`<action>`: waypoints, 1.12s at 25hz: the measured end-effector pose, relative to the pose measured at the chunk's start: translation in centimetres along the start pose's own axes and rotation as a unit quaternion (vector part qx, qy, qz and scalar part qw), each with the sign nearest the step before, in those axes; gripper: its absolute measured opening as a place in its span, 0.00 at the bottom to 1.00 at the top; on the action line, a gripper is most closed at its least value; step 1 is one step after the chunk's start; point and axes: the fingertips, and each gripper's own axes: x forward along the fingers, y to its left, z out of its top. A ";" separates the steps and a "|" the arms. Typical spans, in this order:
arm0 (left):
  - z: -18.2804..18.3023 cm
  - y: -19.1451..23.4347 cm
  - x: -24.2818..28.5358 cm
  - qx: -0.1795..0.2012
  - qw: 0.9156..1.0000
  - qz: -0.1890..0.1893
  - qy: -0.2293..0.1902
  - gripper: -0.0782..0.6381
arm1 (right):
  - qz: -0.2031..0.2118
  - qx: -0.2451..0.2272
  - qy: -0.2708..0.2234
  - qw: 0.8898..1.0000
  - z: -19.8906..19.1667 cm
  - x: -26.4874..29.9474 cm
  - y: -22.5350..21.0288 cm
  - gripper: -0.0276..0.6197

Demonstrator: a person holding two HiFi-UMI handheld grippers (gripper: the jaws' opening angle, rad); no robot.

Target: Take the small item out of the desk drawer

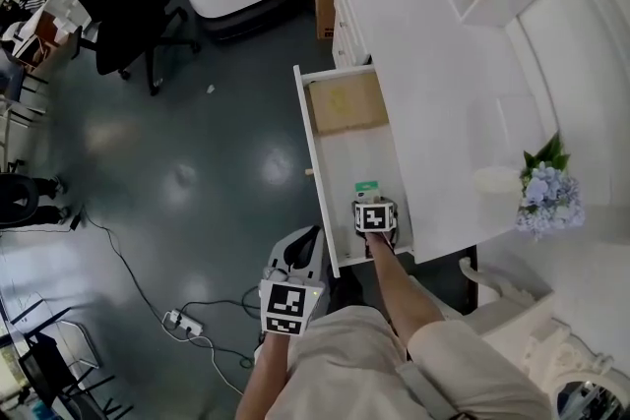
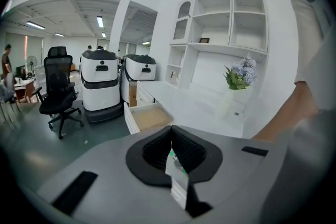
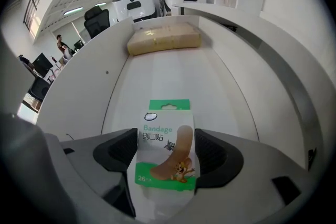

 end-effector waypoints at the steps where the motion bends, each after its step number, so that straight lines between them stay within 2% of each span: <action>1: -0.1 0.2 -0.1 -0.002 1.000 0.004 0.001 0.13 | -0.001 -0.004 0.004 1.000 0.1 0.1 0.0 0.59; 6: -0.5 0.9 -0.8 -0.006 1.000 0.018 0.002 0.13 | -0.018 -0.013 0.014 1.000 0.0 0.6 0.2 0.61; 10: -0.5 1.2 -1.2 -0.006 1.000 0.025 -0.002 0.13 | 0.000 0.014 0.023 1.000 -0.6 0.7 0.9 0.61; 14: 0.0 1.6 -1.9 -0.004 1.000 0.028 -0.006 0.13 | -0.020 -0.012 0.020 1.000 -0.2 0.1 0.3 0.61; 16: 0.2 1.6 -2.1 -0.002 1.000 0.027 -0.009 0.13 | -0.026 -0.010 0.036 0.999 -1.0 -0.2 0.1 0.61; 20: 0.3 1.2 -2.2 0.000 1.000 0.020 -0.011 0.13 | -0.013 -0.024 0.015 1.000 -0.1 -0.3 0.8 0.61; 28: 0.3 0.1 -2.0 0.010 1.000 0.005 -0.010 0.13 | -0.003 -0.017 0.009 1.000 -0.2 -1.0 0.9 0.61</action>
